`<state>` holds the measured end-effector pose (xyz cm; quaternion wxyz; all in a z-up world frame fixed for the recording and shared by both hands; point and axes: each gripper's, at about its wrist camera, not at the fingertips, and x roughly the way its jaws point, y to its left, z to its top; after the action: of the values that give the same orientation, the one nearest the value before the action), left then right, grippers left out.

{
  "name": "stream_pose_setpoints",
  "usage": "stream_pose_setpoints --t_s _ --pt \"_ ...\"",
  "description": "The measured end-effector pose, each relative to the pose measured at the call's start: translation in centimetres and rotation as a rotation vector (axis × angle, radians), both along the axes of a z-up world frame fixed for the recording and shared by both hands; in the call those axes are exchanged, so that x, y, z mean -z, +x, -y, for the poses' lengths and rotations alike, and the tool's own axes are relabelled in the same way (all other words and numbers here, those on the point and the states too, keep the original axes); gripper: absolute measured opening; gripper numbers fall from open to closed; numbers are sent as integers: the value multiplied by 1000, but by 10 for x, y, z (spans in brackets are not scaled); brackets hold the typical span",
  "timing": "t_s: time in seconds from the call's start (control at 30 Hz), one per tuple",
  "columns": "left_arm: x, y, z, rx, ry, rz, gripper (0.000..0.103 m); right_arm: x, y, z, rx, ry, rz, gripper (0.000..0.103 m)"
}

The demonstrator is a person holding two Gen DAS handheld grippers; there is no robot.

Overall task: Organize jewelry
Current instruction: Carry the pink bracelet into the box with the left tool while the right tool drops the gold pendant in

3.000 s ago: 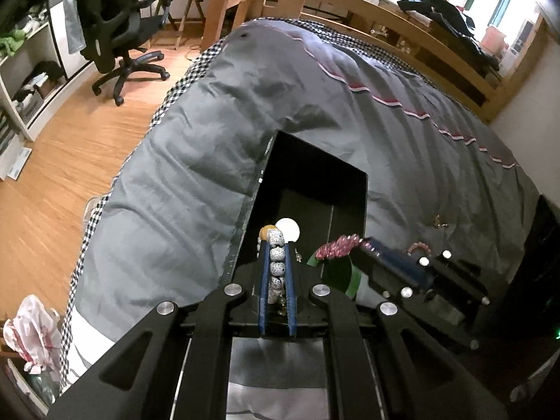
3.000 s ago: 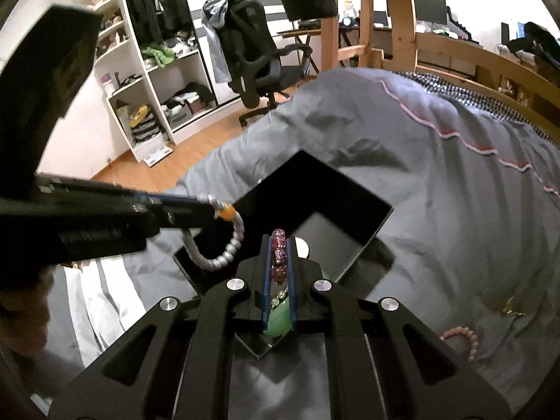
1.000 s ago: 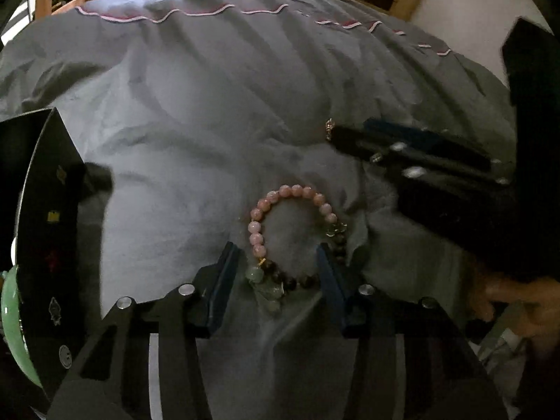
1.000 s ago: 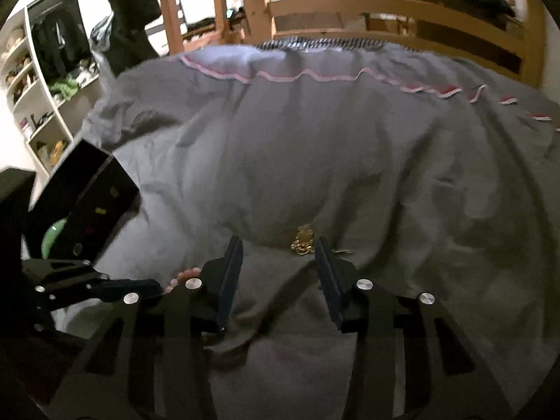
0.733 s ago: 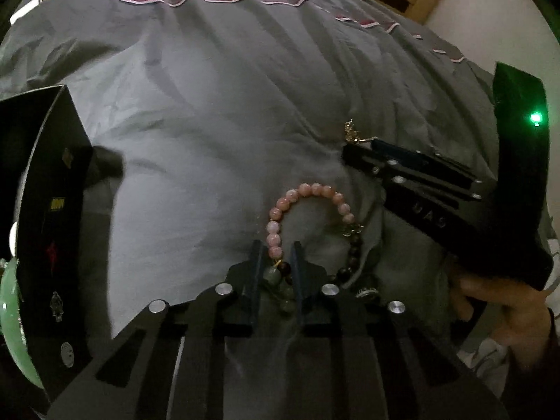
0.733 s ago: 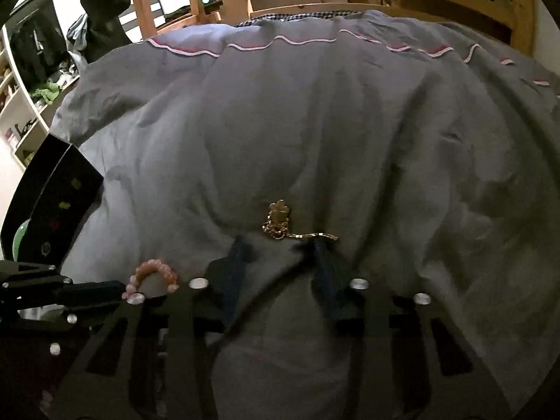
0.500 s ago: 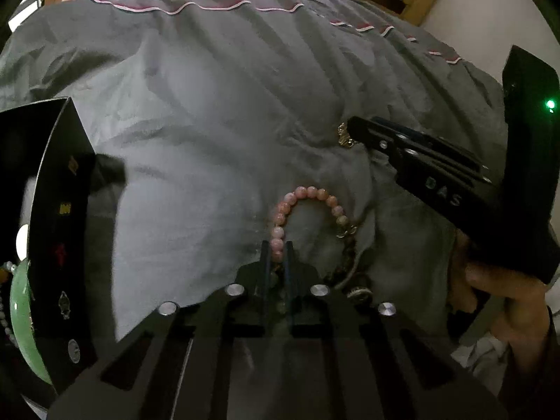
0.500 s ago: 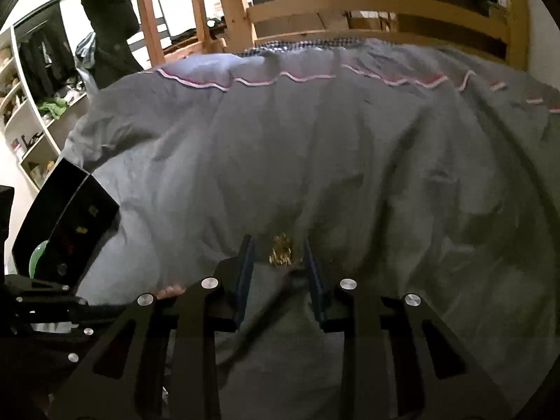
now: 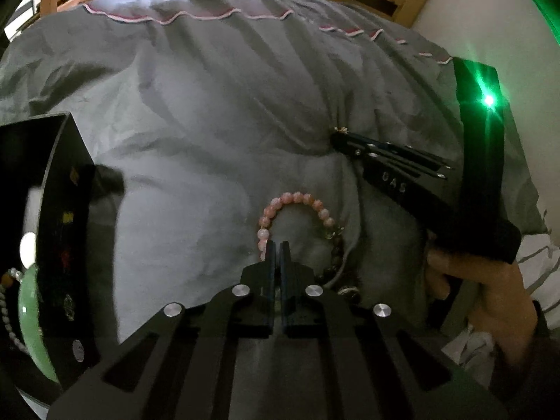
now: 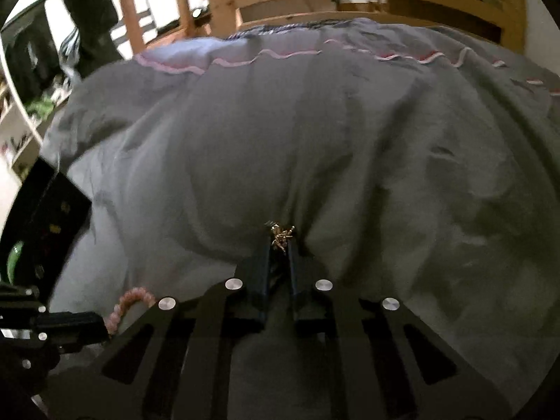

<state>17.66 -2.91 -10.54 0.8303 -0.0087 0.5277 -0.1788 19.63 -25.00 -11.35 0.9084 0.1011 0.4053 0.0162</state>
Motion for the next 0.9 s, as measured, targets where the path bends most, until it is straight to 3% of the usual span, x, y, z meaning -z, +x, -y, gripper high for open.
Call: stream_pose_setpoints --t_s 0.23,0.27,0.3,0.37,0.4,0.47,0.53,0.6,0.73,0.9 --pt "-5 -2 -8 -7 -37 0 2 -33 -11 8 21 99 122 10" --pt "-2 -2 -8 -11 -49 -11 10 -35 -12 7 15 105 126 10" --pt "0 -4 -9 -15 -47 -11 34 -36 -12 4 10 105 129 10" --pt "1 -8 -8 -42 6 37 69 -33 -11 -1 -3 108 119 10" --pt "2 -8 -6 -43 23 55 70 -30 -11 -3 -9 109 110 10" --pt "7 -6 -3 -29 30 33 64 -27 -9 -8 -20 109 95 10" --pt "14 -3 -1 -26 48 12 48 -24 -10 -12 -30 104 89 10" --pt "23 1 0 -29 91 -20 20 -25 -10 -17 -39 101 90 10" --pt "21 6 -8 -53 73 -34 9 -25 -12 -15 -39 103 94 10" --pt "-3 9 -26 -93 -3 14 8 -30 -14 -12 -42 121 119 10"
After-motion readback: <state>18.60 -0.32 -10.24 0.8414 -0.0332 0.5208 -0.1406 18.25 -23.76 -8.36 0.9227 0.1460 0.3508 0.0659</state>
